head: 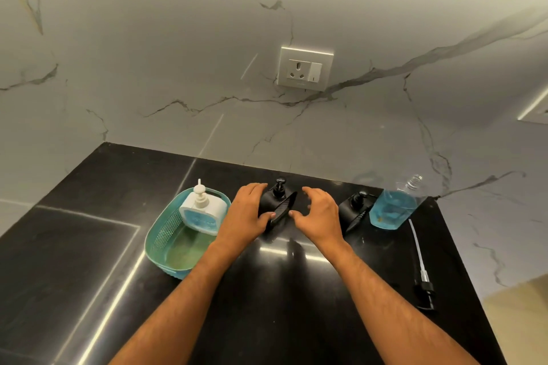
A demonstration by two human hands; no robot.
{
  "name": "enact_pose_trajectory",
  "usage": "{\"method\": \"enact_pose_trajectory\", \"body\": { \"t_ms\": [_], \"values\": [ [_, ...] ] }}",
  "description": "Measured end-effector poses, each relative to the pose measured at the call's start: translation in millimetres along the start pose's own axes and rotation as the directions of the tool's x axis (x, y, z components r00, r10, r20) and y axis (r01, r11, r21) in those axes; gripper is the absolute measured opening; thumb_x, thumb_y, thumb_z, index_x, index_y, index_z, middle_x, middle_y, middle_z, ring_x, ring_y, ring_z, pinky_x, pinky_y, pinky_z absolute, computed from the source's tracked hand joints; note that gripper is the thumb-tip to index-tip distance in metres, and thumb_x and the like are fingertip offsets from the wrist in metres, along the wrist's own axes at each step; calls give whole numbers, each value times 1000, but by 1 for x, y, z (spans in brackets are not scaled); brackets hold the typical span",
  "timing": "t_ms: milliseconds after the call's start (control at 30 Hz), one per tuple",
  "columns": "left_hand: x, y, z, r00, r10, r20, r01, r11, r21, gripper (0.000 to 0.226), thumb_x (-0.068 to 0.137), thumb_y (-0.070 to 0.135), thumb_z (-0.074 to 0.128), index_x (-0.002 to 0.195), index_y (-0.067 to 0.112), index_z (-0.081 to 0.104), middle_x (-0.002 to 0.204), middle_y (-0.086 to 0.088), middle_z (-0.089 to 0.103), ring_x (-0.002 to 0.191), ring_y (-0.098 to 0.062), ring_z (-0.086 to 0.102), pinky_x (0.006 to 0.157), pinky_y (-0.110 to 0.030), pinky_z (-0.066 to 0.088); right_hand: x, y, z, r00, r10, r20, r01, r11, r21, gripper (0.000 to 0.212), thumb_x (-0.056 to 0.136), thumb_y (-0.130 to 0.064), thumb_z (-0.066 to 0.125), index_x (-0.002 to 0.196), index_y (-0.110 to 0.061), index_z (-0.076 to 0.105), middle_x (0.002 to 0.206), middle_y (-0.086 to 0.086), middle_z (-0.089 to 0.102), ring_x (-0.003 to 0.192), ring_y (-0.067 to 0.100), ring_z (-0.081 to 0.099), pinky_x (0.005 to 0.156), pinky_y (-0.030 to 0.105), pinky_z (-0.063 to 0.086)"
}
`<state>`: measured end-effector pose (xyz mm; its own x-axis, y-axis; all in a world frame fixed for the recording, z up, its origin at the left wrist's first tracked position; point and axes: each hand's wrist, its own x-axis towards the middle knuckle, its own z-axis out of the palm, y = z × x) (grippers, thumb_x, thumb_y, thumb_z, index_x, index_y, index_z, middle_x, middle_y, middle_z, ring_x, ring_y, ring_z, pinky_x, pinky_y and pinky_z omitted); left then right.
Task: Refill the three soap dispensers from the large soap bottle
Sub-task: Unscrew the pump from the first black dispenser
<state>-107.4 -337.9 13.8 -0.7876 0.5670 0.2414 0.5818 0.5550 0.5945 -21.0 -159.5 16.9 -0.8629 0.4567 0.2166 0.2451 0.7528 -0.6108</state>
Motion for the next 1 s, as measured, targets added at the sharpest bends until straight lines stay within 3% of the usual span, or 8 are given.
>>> {"method": "enact_pose_trajectory", "body": {
  "t_ms": [167, 367, 567, 800, 1000],
  "values": [
    [10, -6, 26, 987, -156, 47, 157, 987, -20, 80, 81, 32, 86, 148, 8, 48, 147, -9, 53, 139, -27, 46, 116, -35, 34, 18, 13, 15, 991, 69, 112, -75, 996, 45, 85, 77, -23, 88, 150, -7, 47, 144, 9, 55, 133, 26, 53, 108, 44, 49],
    [20, -11, 48, 962, -259, 83, 264, 963, -48, 80, 80, 41, 86, 145, 13, 48, 140, -5, 57, 133, -23, 51, 108, -32, 38, 38, 19, 30, 975, 80, 205, -91, 995, 42, 86, 82, -13, 83, 155, -11, 39, 153, 7, 47, 143, 23, 42, 118, 39, 39],
    [25, -16, 57, 947, -308, 88, 317, 942, -108, 60, 79, 36, 85, 128, 24, 54, 122, 3, 64, 115, -18, 61, 92, -27, 40, 43, 24, 39, 975, 47, 217, -56, 998, 38, 73, 84, -8, 76, 151, -11, 46, 143, 6, 55, 135, 22, 50, 114, 34, 41],
    [20, -17, 49, 949, -292, 115, 307, 940, -149, 60, 80, 34, 85, 132, 25, 56, 121, 6, 68, 113, -14, 64, 97, -30, 49, 32, 23, 35, 987, 35, 158, -45, 997, 61, 63, 84, -9, 77, 143, -12, 56, 131, 3, 60, 123, 19, 57, 107, 33, 47],
    [-13, 0, 46, 973, -186, 135, 211, 957, -201, 56, 80, 29, 84, 130, 23, 60, 119, 7, 70, 109, -9, 65, 96, -30, 53, -18, 33, 12, 998, 24, 60, -30, 995, 97, 58, 82, -11, 80, 137, -12, 60, 127, 0, 63, 118, 15, 61, 104, 34, 51]
  ]
}}
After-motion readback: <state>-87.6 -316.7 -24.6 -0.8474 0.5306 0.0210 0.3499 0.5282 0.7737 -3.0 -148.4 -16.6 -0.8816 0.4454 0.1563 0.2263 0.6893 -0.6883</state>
